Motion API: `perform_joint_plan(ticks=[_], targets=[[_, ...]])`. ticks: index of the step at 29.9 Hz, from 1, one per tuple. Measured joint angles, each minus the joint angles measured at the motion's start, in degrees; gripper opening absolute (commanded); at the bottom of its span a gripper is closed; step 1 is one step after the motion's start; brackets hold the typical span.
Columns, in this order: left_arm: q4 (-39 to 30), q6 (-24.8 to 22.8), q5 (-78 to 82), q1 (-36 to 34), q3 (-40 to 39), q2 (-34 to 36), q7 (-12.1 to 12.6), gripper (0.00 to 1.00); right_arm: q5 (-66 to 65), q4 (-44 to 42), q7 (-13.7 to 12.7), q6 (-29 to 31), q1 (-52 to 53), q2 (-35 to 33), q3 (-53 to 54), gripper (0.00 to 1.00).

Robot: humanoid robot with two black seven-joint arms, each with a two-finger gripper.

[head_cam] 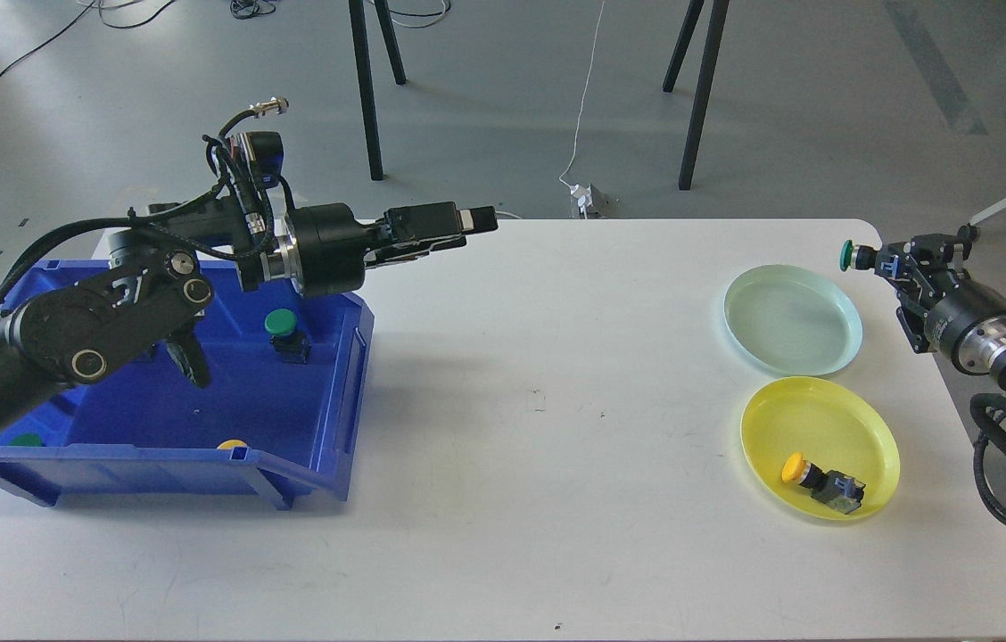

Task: Pass button and place on color plate
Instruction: 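Carry the green button with the right gripper and release it on the pale green plate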

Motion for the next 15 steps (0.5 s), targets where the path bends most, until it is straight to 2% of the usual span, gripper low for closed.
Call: perform_joint_plan(ticks=[3,5,11,15], targets=[[0.05,0.0,-0.74,-0.05,0.0,0.0,0.01,0.82,0.02,-5.45,-2.88,-0.56,0.3,3.9,-0.98,0.14],[0.06,0.0,-1.24,-0.05,0.05,0.0,0.01,0.82,0.16,-7.73,-3.82,-0.44,0.34,5.71,-1.19,0.14],[0.12,0.0,-1.54,-0.06,0.16,0.0,0.01,0.82,0.48,-8.53,-4.24,0.15,0.41,7.53,-0.84,0.22],[0.14,0.0,-1.58,-0.06,0.15,0.0,0.02,0.82,0.59,-8.14,-4.12,0.92,0.78,8.23,-0.44,0.3]])
